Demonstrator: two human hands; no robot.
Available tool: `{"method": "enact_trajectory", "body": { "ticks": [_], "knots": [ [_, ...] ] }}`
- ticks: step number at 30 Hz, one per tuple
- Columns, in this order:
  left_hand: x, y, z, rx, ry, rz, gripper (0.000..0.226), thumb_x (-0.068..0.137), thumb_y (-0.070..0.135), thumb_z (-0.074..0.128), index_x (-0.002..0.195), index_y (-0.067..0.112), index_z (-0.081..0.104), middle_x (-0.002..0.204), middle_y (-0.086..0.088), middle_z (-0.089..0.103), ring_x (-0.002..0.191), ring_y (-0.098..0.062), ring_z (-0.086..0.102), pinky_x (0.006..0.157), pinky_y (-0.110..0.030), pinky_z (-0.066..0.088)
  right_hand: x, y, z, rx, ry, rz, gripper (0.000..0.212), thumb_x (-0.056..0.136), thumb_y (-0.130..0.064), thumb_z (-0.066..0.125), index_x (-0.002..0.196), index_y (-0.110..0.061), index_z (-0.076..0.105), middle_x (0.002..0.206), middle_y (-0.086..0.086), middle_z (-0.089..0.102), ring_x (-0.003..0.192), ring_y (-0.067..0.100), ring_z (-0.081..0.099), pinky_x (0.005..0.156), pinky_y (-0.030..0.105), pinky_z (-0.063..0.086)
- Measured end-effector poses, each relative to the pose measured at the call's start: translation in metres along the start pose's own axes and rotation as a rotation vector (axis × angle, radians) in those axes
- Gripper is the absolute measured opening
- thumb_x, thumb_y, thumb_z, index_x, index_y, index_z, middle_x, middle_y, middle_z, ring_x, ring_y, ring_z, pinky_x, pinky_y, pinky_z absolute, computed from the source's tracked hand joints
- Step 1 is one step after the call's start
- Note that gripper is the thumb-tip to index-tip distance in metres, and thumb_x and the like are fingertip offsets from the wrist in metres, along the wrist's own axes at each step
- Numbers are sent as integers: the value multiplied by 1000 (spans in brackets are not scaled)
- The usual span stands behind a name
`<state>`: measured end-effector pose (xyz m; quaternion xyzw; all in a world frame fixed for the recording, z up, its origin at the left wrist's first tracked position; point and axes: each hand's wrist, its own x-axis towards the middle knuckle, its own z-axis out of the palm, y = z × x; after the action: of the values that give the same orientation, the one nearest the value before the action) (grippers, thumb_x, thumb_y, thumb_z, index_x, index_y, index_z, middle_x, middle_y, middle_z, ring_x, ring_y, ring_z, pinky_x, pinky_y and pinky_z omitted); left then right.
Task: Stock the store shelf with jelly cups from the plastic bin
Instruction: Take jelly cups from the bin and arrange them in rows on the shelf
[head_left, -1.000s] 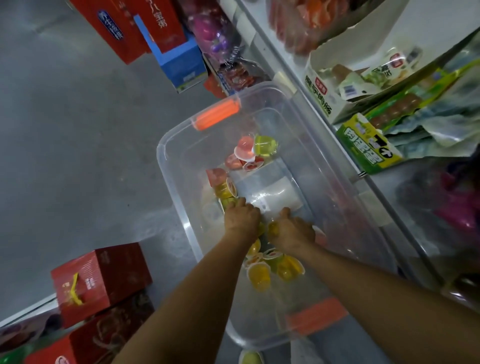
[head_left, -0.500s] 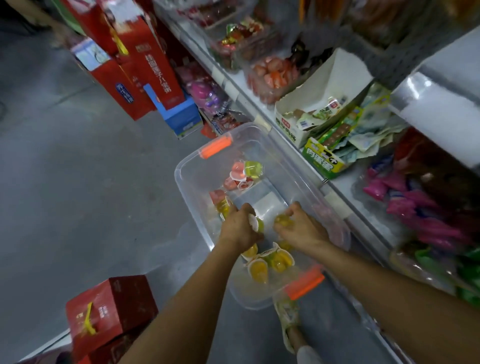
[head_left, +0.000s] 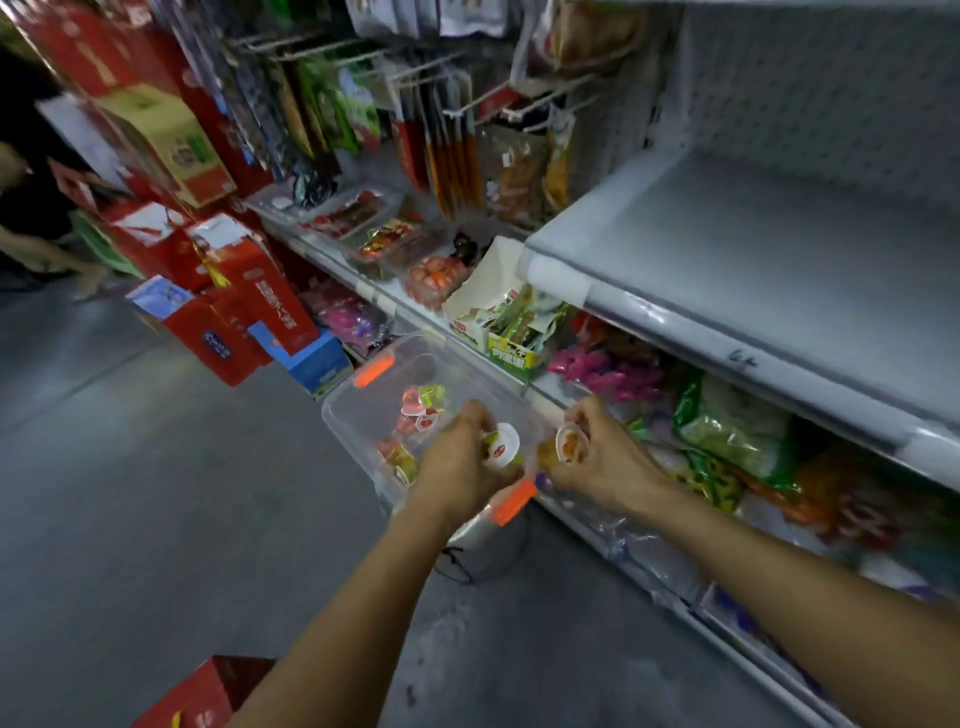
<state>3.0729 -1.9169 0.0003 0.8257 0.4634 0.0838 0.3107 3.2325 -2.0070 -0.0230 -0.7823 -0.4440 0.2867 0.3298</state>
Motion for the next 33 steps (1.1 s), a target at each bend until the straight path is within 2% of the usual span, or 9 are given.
{"method": "enact_trajectory", "body": {
  "ticks": [2, 6, 8, 11, 16, 20, 24, 30, 33],
  "knots": [
    [-16, 28, -2, -7, -4, 88, 42, 76, 30, 79, 106, 19, 52, 101, 1, 61, 84, -19, 55, 61, -27, 30, -24, 0, -32, -21, 29, -47, 43, 68, -37, 76, 100, -34, 48, 94, -11, 60, 82, 12, 61, 70, 37, 54],
    [-47, 84, 4, -46, 20, 221, 32, 70, 34, 80, 94, 26, 60, 91, 3, 67, 83, -18, 63, 69, -33, 49, -78, 8, -98, -124, 107, -129, 47, 68, -44, 72, 112, -34, 61, 104, -6, 61, 95, 12, 58, 84, 37, 50],
    [-65, 117, 10, -58, 45, 263, 33, 70, 33, 84, 94, 28, 62, 92, 6, 67, 82, -15, 62, 67, -27, 46, -111, 15, -132, -174, 152, -135, 48, 69, -48, 67, 115, -33, 64, 104, -5, 63, 97, 13, 58, 87, 35, 50],
    [-98, 174, 25, -59, 53, 336, 36, 70, 31, 86, 99, 28, 66, 94, 7, 65, 81, -15, 61, 68, -25, 44, -170, 25, -185, -227, 219, -128, 46, 78, -38, 69, 123, -28, 64, 110, -1, 62, 104, 16, 55, 91, 30, 45],
    [-174, 272, 63, -113, 46, 476, 35, 68, 31, 87, 97, 30, 67, 96, 7, 67, 82, -11, 62, 75, -29, 52, -283, 55, -268, -284, 330, -119, 40, 85, -35, 66, 125, -29, 64, 105, -1, 59, 101, 16, 52, 83, 29, 42],
    [-238, 350, 91, -177, 17, 577, 33, 69, 32, 87, 94, 31, 65, 92, 8, 68, 74, -9, 62, 70, -31, 54, -373, 78, -333, -295, 391, -114, 39, 82, -37, 69, 121, -31, 66, 108, -7, 61, 99, 12, 54, 88, 32, 47],
    [-294, 421, 112, -215, -10, 668, 34, 70, 33, 86, 98, 27, 67, 92, 7, 70, 78, -10, 65, 75, -31, 55, -450, 94, -391, -233, 492, -101, 34, 78, -35, 73, 112, -33, 70, 103, -12, 62, 94, 7, 58, 84, 25, 47],
    [-354, 506, 132, -286, -34, 757, 30, 70, 33, 86, 94, 29, 68, 85, 7, 70, 74, -8, 65, 67, -26, 52, -535, 108, -463, -187, 581, -136, 23, 79, -26, 75, 102, -29, 74, 93, -19, 67, 84, -4, 61, 74, 12, 45],
    [-373, 543, 132, -299, -40, 816, 28, 72, 32, 85, 94, 28, 70, 77, 7, 66, 69, -11, 62, 62, -21, 46, -560, 113, -495, -139, 650, -145, 21, 78, -24, 76, 98, -27, 74, 90, -15, 69, 80, -5, 62, 71, 14, 46]
  ]
}}
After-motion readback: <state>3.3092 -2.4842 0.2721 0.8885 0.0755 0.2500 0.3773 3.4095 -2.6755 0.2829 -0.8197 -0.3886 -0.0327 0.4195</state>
